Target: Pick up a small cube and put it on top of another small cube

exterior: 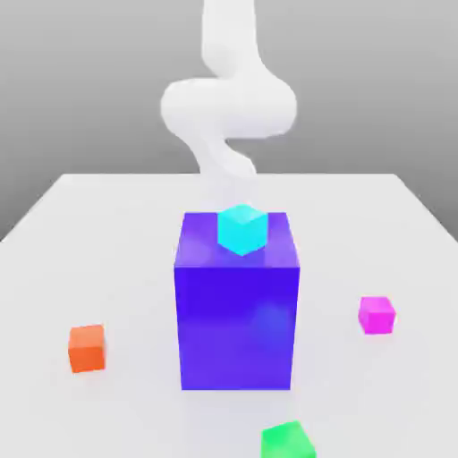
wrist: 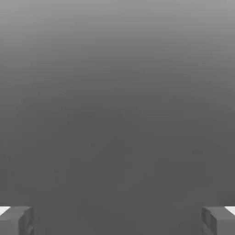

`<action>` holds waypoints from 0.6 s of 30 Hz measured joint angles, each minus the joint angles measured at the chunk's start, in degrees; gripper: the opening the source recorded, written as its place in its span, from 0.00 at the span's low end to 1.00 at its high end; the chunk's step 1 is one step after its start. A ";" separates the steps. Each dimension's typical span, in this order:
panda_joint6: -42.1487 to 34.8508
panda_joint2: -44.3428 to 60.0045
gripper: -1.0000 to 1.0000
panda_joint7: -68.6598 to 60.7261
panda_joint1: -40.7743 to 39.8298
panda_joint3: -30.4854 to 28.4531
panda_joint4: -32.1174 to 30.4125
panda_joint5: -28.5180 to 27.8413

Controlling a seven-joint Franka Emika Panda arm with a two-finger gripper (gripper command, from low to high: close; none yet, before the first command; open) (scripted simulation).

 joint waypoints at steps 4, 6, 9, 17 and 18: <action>4.85 6.71 0.50 -7.60 6.66 0.40 -4.92 1.65; 7.20 9.95 0.50 -11.34 9.69 0.90 -7.30 2.51; 10.69 14.78 0.50 -16.76 14.28 1.75 -10.84 3.60; 20.05 27.61 0.50 -30.32 25.36 5.59 -20.29 5.35; 21.23 29.21 0.50 -31.85 26.54 6.26 -21.48 5.35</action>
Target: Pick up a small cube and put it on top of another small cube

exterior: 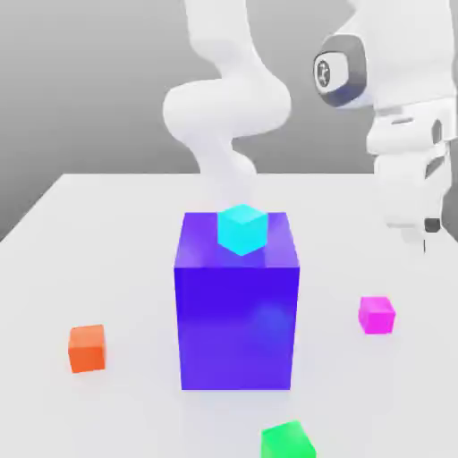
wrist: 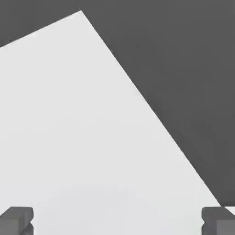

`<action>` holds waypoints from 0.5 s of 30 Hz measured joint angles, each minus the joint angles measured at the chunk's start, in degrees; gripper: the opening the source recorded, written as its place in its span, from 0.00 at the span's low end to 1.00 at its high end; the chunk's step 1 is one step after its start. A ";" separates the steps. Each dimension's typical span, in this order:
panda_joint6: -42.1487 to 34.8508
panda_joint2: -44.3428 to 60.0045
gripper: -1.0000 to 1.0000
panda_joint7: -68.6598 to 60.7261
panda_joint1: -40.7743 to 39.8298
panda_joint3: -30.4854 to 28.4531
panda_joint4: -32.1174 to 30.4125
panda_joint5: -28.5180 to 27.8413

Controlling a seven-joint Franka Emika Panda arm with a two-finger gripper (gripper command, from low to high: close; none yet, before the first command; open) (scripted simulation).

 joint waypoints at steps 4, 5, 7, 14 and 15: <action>4.77 6.38 0.50 -5.20 3.93 3.06 -4.76 -1.32; 5.96 7.98 0.50 -6.05 4.74 3.91 -5.96 -2.26; 8.44 11.27 0.50 -6.93 6.64 4.98 -8.10 -5.09; 19.70 25.42 0.50 -1.17 13.25 -3.19 -6.59 -14.99; 21.32 27.39 0.00 -0.88 14.45 -4.42 -6.24 -15.22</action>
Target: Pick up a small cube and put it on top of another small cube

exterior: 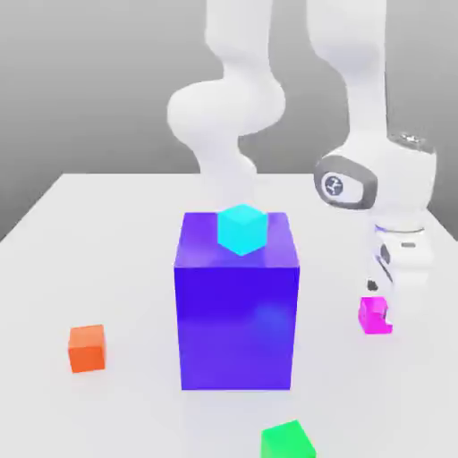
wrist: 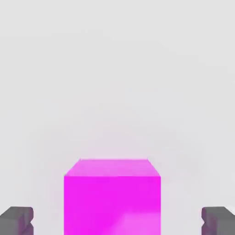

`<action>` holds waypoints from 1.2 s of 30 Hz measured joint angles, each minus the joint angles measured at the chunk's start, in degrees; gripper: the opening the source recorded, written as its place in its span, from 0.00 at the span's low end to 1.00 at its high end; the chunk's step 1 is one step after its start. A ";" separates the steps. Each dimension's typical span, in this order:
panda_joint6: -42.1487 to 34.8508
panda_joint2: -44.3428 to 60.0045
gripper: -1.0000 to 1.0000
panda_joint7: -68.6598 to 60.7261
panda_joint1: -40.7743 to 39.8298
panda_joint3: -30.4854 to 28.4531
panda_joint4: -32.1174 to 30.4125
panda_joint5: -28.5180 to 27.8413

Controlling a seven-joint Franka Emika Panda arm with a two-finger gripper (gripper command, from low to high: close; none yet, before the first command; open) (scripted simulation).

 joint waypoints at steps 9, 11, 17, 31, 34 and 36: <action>-2.13 -2.54 0.00 -0.58 -1.09 1.22 -0.48 0.65; -5.24 -6.41 0.00 -2.45 -2.25 3.01 -1.24 3.13; -14.44 -13.13 0.00 -6.10 -7.00 2.34 1.14 8.29; -27.73 -0.54 0.00 -10.05 -26.93 -10.77 26.90 13.31; -23.06 4.94 1.00 -11.35 -28.01 -9.93 27.62 15.15; -23.07 4.94 1.00 -11.35 -28.01 -9.93 27.62 15.15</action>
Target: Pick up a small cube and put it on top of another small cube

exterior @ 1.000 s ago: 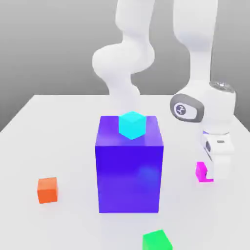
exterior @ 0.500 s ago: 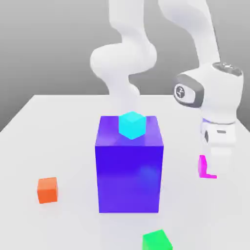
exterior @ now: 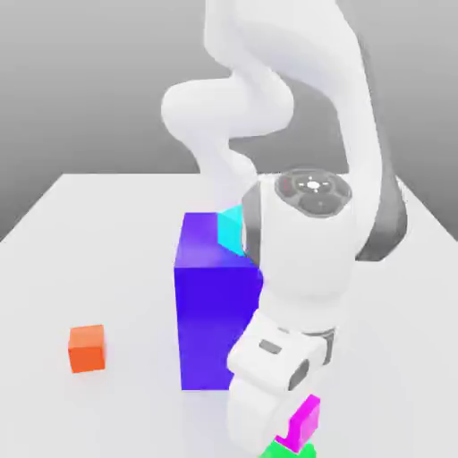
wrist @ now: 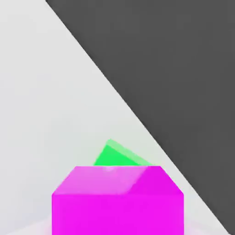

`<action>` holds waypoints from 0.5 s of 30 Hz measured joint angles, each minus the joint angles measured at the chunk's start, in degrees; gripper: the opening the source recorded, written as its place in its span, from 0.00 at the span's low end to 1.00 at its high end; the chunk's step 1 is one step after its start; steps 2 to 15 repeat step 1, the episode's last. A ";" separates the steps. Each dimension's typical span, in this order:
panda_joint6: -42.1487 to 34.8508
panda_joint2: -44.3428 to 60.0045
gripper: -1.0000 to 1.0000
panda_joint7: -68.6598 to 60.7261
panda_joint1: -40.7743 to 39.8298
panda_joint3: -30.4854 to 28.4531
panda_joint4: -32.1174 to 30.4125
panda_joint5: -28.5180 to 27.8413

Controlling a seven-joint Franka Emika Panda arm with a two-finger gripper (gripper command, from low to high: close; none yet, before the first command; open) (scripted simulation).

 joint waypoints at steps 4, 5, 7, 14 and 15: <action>0.00 0.00 1.00 0.00 0.00 0.00 0.00 0.00; 0.00 0.00 1.00 0.00 0.00 0.00 0.00 0.00; 0.00 0.00 1.00 0.00 0.00 0.00 0.00 0.00; 0.00 0.00 1.00 0.00 0.00 0.00 0.00 0.00; 0.00 0.00 1.00 0.00 0.00 0.00 0.00 0.00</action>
